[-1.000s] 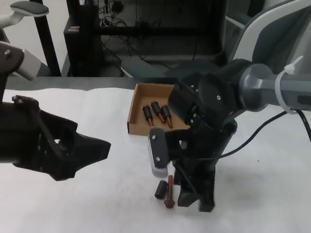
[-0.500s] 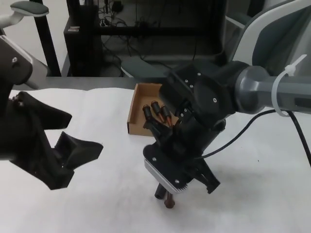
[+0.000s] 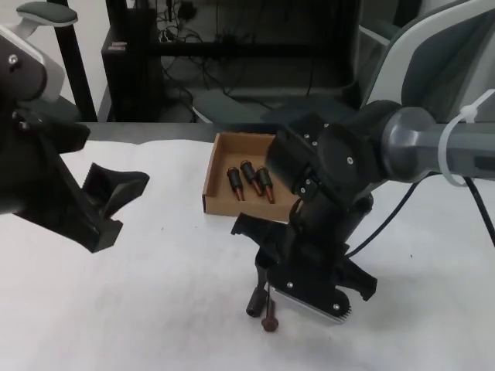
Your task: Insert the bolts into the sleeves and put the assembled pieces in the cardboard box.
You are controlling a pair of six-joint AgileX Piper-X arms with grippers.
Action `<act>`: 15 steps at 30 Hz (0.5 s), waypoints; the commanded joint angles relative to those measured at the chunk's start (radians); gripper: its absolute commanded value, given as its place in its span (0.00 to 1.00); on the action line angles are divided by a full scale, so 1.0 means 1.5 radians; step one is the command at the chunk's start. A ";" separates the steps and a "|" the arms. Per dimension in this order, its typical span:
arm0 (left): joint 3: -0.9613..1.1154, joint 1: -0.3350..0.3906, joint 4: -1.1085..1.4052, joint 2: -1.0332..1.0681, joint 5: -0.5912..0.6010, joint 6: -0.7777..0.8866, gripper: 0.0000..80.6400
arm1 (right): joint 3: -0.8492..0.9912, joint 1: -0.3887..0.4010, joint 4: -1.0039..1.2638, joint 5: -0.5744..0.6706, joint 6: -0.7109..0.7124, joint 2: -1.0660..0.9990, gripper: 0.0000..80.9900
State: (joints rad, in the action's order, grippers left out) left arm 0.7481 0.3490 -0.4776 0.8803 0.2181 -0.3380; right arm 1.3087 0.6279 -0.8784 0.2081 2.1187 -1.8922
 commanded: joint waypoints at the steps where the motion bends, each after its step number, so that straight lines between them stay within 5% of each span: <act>1: 0.005 -0.001 0.008 -0.008 -0.027 0.001 0.87 | -0.007 -0.003 -0.007 0.037 0.010 0.004 0.57; 15: 0.003 -0.001 0.019 -0.008 -0.097 0.001 0.87 | -0.028 0.000 -0.033 0.070 0.081 -0.010 0.57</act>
State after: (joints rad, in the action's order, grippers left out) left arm 0.7481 0.3490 -0.4696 0.8803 0.0848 -0.3380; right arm 1.2676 0.6284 -0.9156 0.2972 2.2031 -1.9026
